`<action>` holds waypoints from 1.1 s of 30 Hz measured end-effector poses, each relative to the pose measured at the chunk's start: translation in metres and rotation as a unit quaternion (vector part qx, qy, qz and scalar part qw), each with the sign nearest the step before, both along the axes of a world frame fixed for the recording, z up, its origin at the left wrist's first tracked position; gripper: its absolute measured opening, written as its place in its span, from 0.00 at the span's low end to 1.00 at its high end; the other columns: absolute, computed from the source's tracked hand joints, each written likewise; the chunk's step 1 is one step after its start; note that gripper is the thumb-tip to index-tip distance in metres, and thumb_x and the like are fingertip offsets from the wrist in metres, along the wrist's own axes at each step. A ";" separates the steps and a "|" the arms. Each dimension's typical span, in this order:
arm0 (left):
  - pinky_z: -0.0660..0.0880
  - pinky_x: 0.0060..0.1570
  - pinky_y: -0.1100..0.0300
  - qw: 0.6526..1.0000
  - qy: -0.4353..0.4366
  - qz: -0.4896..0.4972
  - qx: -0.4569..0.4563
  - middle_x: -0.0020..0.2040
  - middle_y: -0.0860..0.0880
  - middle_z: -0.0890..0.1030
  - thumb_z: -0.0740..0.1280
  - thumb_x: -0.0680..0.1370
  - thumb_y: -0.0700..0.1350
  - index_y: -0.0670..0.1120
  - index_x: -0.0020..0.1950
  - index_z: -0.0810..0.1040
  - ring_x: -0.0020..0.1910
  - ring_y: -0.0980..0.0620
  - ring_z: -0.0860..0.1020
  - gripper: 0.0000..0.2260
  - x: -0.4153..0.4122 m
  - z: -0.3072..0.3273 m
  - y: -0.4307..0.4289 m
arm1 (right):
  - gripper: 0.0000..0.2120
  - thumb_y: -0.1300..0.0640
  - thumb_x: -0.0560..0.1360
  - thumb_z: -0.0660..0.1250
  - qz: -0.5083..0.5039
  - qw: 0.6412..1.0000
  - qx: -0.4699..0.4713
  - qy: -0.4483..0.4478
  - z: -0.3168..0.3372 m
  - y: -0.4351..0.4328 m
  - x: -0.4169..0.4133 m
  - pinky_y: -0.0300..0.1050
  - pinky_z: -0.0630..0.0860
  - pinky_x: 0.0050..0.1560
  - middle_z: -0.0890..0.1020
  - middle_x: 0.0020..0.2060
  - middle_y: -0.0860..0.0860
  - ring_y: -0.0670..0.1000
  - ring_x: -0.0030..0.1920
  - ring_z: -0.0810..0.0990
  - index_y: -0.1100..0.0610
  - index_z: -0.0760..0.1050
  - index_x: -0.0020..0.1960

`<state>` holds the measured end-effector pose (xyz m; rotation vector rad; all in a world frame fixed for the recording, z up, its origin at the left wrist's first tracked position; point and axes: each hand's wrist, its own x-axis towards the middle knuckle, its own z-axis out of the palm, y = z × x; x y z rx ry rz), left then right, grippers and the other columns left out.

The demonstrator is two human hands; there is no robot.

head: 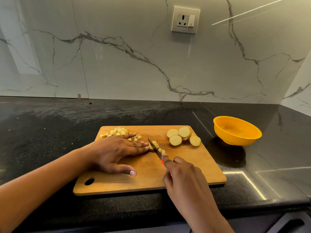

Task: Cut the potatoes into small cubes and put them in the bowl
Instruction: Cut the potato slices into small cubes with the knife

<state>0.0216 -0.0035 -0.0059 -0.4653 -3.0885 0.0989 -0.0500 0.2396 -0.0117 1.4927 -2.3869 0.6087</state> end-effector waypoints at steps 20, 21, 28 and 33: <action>0.64 0.69 0.47 0.969 0.243 -0.032 0.002 0.56 0.53 0.82 0.57 0.81 0.56 0.50 0.57 0.81 0.58 0.62 0.77 0.17 0.007 -0.003 0.004 | 0.21 0.57 0.68 0.73 -0.044 0.997 -0.057 0.025 0.006 0.014 -0.017 0.28 0.52 0.25 0.74 0.33 0.43 0.44 0.27 0.68 0.52 0.79 0.60; 0.65 0.69 0.48 0.967 0.253 -0.024 0.010 0.56 0.54 0.82 0.57 0.81 0.56 0.50 0.57 0.82 0.58 0.62 0.77 0.17 0.007 -0.003 0.004 | 0.20 0.58 0.68 0.73 -0.044 0.996 -0.073 0.029 0.006 0.006 -0.027 0.27 0.54 0.25 0.77 0.34 0.45 0.44 0.27 0.70 0.53 0.79 0.60; 0.63 0.65 0.64 0.978 0.101 0.148 0.109 0.70 0.58 0.69 0.56 0.74 0.66 0.58 0.72 0.64 0.68 0.60 0.66 0.27 -0.029 0.003 0.043 | 0.21 0.56 0.77 0.65 -0.094 0.980 -0.169 -0.043 0.011 -0.026 -0.079 0.38 0.68 0.40 0.79 0.46 0.49 0.43 0.40 0.72 0.50 0.70 0.69; 0.70 0.56 0.64 0.983 0.063 0.136 0.109 0.61 0.53 0.72 0.62 0.77 0.59 0.52 0.62 0.73 0.58 0.57 0.70 0.17 -0.060 0.005 0.057 | 0.21 0.55 0.78 0.64 -0.105 0.978 -0.164 -0.075 0.001 -0.021 -0.089 0.37 0.68 0.42 0.81 0.48 0.49 0.43 0.42 0.72 0.49 0.69 0.70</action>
